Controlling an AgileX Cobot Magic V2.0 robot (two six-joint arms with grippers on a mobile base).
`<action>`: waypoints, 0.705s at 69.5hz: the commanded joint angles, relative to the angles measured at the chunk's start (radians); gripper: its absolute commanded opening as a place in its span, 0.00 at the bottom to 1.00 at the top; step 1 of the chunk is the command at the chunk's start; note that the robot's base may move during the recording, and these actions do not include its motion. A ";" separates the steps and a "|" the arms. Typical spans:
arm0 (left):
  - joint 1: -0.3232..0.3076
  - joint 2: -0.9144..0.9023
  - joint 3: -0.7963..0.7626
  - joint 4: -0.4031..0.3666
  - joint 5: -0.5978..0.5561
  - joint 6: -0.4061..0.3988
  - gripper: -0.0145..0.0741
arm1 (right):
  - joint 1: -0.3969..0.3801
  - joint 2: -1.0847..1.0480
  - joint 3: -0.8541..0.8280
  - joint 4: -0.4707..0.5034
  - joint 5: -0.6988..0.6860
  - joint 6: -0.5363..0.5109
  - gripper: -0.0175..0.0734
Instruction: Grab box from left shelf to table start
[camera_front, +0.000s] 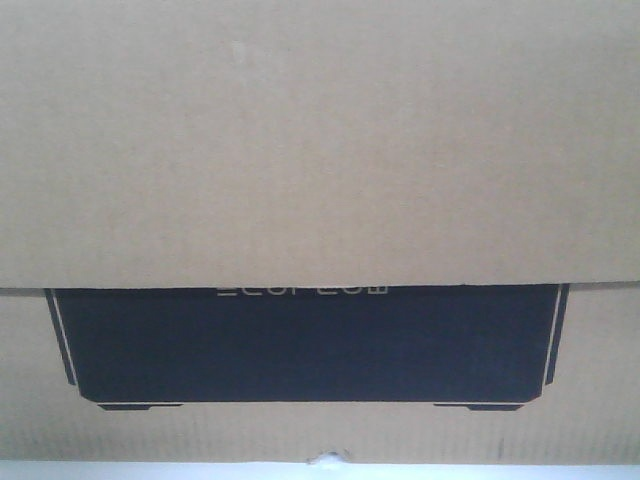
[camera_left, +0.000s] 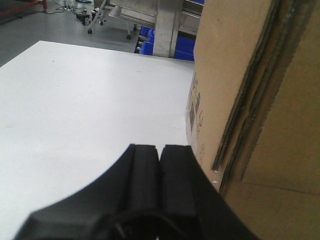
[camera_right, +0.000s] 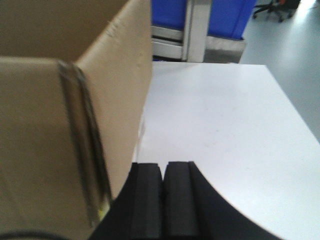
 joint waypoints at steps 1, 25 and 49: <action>0.001 -0.014 -0.002 -0.008 -0.090 -0.001 0.06 | -0.003 -0.058 0.058 -0.038 -0.179 0.026 0.25; 0.003 -0.014 -0.002 -0.008 -0.091 -0.001 0.06 | -0.003 -0.087 0.219 -0.023 -0.279 0.027 0.25; 0.003 -0.014 -0.002 -0.008 -0.091 -0.001 0.06 | -0.003 -0.087 0.218 -0.023 -0.273 0.027 0.25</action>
